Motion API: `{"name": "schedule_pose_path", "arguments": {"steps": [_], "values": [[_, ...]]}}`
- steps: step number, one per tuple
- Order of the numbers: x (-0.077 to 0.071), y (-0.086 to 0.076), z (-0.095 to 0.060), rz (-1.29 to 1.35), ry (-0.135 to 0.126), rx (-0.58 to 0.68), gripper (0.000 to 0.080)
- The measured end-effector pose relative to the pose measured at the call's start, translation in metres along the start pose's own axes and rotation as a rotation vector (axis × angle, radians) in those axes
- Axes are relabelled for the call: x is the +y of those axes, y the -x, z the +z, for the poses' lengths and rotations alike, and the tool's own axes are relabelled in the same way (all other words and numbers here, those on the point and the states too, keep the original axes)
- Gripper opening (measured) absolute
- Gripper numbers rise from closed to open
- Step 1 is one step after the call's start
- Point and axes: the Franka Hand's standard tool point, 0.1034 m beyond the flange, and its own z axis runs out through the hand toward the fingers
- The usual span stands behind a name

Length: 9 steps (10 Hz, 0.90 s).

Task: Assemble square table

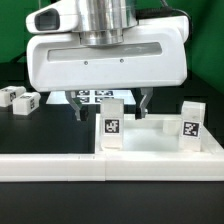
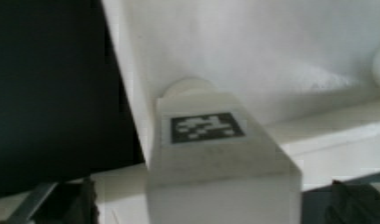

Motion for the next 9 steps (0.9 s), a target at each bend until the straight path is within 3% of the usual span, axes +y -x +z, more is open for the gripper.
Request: {"name": "schedule_pose_path", "arguments": {"steps": [1, 2, 3, 4, 6, 9], "values": [[0.0002, 0.0002, 0.0005, 0.011, 0.001, -0.001, 0.0554], [0.0002, 0.0003, 0.0007, 0.049, 0.0, -0.001, 0.0369], [0.0002, 0.0004, 0.0008, 0.117, 0.0, -0.001, 0.0369], [0.0003, 0.0005, 0.001, 0.185, 0.001, -0.001, 0.0289], [0.0013, 0.0002, 0.0014, 0.35, 0.0, 0.001, 0.0289], [0.004, 0.0009, 0.0018, 0.857, -0.002, 0.01, 0.0289]]}}
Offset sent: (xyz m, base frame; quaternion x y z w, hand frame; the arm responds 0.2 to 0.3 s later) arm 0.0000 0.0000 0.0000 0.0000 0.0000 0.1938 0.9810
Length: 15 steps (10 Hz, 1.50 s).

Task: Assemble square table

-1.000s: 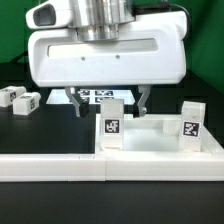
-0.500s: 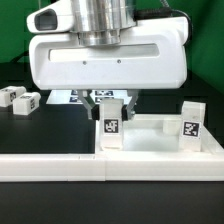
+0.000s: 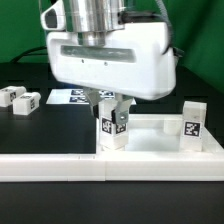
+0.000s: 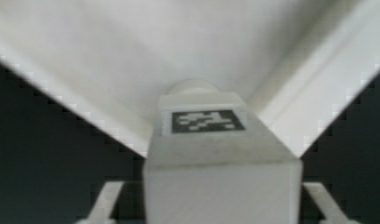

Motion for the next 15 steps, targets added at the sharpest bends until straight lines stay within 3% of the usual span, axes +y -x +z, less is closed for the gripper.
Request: {"name": "schedule_pose_path", "arguments": {"steps": [2, 3, 5, 6, 7, 8, 9, 14, 15], "values": [[0.002, 0.001, 0.001, 0.38, -0.026, -0.003, 0.029], [0.004, 0.001, 0.0, 0.458, -0.04, -0.004, 0.029], [0.004, 0.001, 0.001, 0.458, -0.04, -0.01, 0.029], [0.004, 0.002, 0.001, 0.42, -0.039, -0.01, 0.0426], [0.003, 0.007, 0.002, 0.308, -0.019, 0.01, 0.0566], [0.001, 0.012, 0.002, 0.17, 0.001, 0.021, 0.0566], [0.0, 0.014, 0.002, -0.04, 0.009, 0.034, 0.0631], [0.0, 0.014, 0.003, -0.453, 0.019, 0.034, 0.0649], [0.002, 0.01, 0.002, -0.681, 0.027, 0.036, 0.0649]]}}
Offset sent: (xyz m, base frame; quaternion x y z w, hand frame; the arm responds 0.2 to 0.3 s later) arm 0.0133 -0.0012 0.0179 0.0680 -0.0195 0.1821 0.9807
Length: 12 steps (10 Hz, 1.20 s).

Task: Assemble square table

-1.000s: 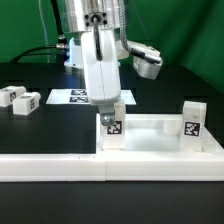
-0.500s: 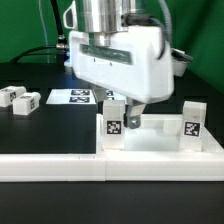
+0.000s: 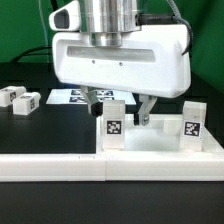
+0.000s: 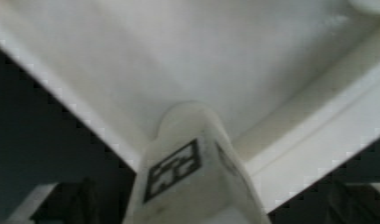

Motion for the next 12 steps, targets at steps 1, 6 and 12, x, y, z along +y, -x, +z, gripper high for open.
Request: {"name": "schedule_pose_path", "arguments": {"steps": [1, 6, 12], "values": [[0.0019, -0.0013, -0.0003, -0.081, 0.0, 0.002, 0.0649], [0.0006, -0.0006, 0.0, 0.115, -0.002, 0.001, 0.0349], [0.003, -0.0021, -0.0009, 0.785, -0.042, -0.019, 0.0287]]}}
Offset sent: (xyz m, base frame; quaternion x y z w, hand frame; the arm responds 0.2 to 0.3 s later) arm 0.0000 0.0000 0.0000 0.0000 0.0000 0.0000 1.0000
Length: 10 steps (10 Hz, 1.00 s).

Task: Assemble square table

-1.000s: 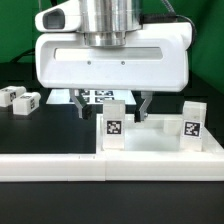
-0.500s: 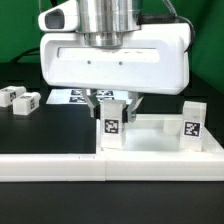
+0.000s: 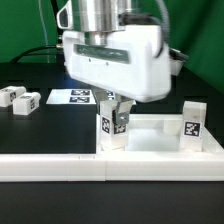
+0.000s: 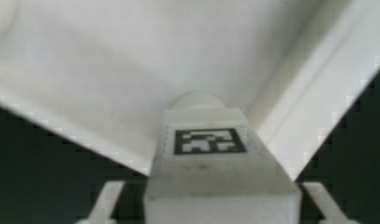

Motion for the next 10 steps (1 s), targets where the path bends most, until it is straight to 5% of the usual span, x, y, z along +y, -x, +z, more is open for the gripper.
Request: {"name": "schedule_pose_path", "arguments": {"steps": [4, 7, 8, 9, 10], "values": [[0.0023, -0.0042, 0.0014, 0.497, -0.044, -0.092, 0.0288], [0.0019, -0.004, 0.0016, 0.425, -0.048, -0.085, 0.0303], [0.001, -0.0039, 0.002, 0.304, -0.057, -0.073, 0.0509], [-0.0017, -0.0043, 0.0018, 0.127, -0.077, -0.053, 0.0509], [-0.0031, -0.0011, 0.0024, -0.035, -0.083, -0.048, 0.062]]}}
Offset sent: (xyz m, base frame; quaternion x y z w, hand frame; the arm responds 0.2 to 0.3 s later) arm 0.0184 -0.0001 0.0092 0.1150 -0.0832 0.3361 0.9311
